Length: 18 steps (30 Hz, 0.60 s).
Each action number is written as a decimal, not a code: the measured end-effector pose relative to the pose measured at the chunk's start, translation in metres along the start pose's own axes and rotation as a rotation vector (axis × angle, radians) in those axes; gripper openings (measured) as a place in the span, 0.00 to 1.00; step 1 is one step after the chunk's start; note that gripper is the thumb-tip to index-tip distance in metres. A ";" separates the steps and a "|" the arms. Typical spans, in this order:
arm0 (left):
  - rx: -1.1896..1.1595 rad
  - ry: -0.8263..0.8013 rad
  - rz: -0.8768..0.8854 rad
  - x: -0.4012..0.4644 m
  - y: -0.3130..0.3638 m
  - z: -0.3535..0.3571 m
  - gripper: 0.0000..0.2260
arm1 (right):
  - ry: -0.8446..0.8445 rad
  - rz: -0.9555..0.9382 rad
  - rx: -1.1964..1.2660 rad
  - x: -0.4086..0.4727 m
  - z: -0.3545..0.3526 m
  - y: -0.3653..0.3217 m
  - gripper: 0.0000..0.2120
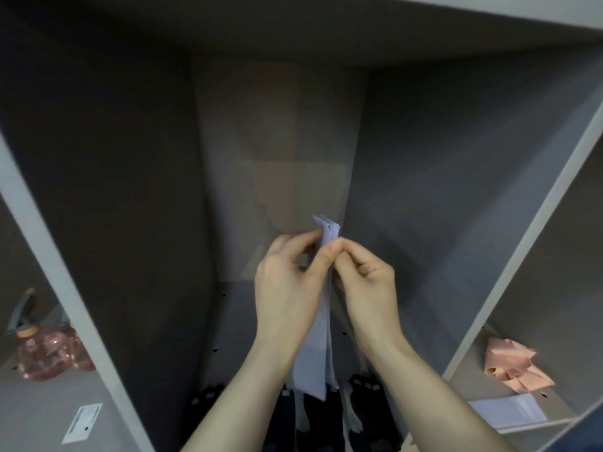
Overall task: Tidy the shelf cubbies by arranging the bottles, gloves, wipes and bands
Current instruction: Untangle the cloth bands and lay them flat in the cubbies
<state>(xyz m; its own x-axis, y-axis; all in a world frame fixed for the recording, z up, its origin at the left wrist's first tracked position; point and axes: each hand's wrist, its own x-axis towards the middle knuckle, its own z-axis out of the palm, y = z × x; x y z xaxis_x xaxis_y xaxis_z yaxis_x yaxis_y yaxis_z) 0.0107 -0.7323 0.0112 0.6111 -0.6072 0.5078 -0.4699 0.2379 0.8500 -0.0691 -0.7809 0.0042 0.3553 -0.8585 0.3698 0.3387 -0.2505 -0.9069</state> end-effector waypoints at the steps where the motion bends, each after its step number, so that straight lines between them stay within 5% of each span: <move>1: -0.084 -0.008 -0.030 0.003 -0.001 -0.002 0.10 | -0.045 -0.022 -0.026 -0.002 0.000 0.000 0.13; 4: -0.279 0.013 -0.095 0.011 0.000 -0.010 0.06 | -0.117 -0.125 -0.095 -0.004 0.001 -0.001 0.17; 8: -0.488 0.030 -0.255 0.019 -0.007 -0.017 0.04 | 0.028 -0.141 -0.112 0.008 0.002 -0.001 0.09; 13: -0.561 -0.048 -0.340 0.022 -0.009 -0.021 0.02 | 0.023 0.042 -0.030 0.024 0.001 -0.003 0.07; 18: -0.477 -0.044 -0.280 0.024 -0.010 -0.023 0.06 | 0.037 -0.022 0.039 0.020 0.003 0.000 0.05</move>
<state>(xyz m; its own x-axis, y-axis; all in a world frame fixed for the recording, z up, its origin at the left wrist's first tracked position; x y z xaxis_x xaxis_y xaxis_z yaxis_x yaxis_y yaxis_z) 0.0445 -0.7321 0.0178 0.6393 -0.7251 0.2560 0.0533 0.3739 0.9259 -0.0591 -0.7968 0.0129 0.3152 -0.8692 0.3810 0.3802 -0.2522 -0.8899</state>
